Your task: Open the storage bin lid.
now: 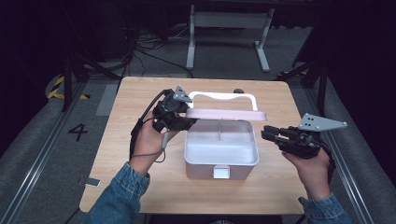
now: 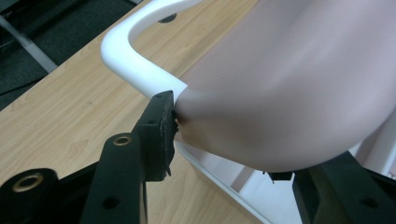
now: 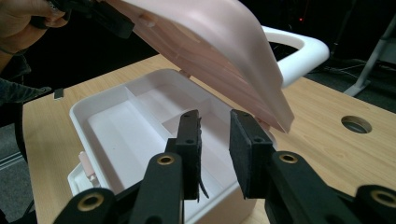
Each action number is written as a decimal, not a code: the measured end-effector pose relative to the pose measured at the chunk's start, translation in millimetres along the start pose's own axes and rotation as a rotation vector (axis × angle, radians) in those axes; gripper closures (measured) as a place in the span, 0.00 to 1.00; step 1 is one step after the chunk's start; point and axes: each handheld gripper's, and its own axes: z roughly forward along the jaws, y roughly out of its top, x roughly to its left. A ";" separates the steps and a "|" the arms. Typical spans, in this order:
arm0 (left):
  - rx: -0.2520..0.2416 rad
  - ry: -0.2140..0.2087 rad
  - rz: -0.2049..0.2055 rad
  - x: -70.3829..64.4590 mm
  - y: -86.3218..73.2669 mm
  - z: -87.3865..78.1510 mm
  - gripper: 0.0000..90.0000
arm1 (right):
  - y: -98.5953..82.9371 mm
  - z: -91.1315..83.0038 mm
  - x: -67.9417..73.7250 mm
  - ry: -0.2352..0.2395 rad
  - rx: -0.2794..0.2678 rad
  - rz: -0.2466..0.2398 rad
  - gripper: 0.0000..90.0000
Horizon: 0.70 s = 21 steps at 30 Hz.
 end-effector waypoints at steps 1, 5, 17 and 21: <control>-0.011 0.001 -0.002 1.3 1.1 -0.1 0.59 | -0.6 -1.5 -0.7 -0.004 -0.002 0.003 0.82; -0.028 -0.007 -0.006 6.5 6.7 -1.6 0.61 | -3.6 -11.2 -4.2 -0.025 -0.010 0.021 0.81; -0.030 -0.019 -0.039 23.9 19.2 2.1 0.71 | -11.7 -24.2 -11.1 -0.049 -0.022 0.052 0.81; -0.019 -0.011 -0.036 29.6 26.0 5.9 0.75 | -13.3 -25.9 -12.1 -0.054 -0.022 0.060 0.81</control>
